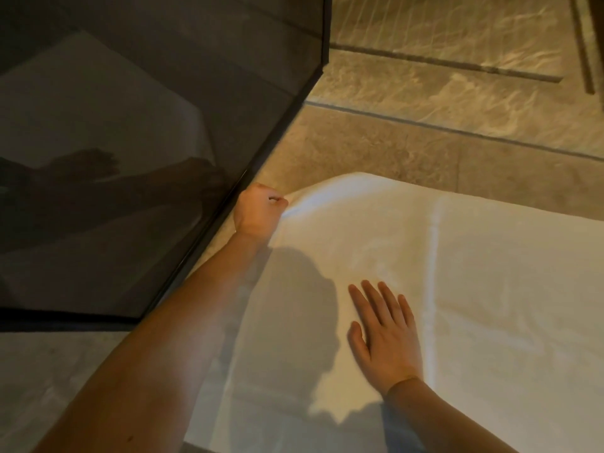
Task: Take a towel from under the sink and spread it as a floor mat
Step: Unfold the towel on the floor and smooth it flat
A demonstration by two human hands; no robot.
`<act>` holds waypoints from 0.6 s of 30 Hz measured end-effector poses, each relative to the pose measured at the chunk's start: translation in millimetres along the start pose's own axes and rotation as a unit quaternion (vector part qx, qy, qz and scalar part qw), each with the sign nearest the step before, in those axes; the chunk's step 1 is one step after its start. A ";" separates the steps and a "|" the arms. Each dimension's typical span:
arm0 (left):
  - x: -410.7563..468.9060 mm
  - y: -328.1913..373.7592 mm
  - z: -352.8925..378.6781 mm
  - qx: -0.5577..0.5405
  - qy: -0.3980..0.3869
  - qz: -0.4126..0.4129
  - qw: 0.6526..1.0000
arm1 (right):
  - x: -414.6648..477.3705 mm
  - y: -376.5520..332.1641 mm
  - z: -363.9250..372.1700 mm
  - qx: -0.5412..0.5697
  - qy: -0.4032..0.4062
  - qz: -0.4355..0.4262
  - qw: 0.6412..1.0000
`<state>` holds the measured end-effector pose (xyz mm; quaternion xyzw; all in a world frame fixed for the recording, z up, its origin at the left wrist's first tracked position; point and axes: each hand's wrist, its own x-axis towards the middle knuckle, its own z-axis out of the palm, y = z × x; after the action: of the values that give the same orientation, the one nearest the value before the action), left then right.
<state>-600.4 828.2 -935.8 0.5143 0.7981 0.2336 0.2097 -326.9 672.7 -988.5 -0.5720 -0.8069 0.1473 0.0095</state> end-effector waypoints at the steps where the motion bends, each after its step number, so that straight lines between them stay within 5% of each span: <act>1: 0.1 1.1 -2.3 0.006 -0.012 -0.004 1.000 | 0.3 0.1 -0.2 -0.001 0.001 0.000 1.000; 8: 4.7 8.9 -10.2 0.157 -0.121 -0.057 0.978 | 0.7 -2.3 -2.1 0.002 0.006 0.000 1.000; 14: 9.3 0.9 -12.5 0.098 -0.151 -0.104 0.978 | 0.6 -3.3 -3.1 0.014 0.003 0.005 1.000; 18: 6.9 -8.6 -9.7 -0.012 -0.103 -0.083 0.991 | 0.4 -1.7 -3.6 0.015 0.001 0.004 1.000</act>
<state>-614.8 830.0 -933.8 0.4650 0.8093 0.1710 0.3156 -327.9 673.4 -984.7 -0.5751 -0.8023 0.1589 0.0179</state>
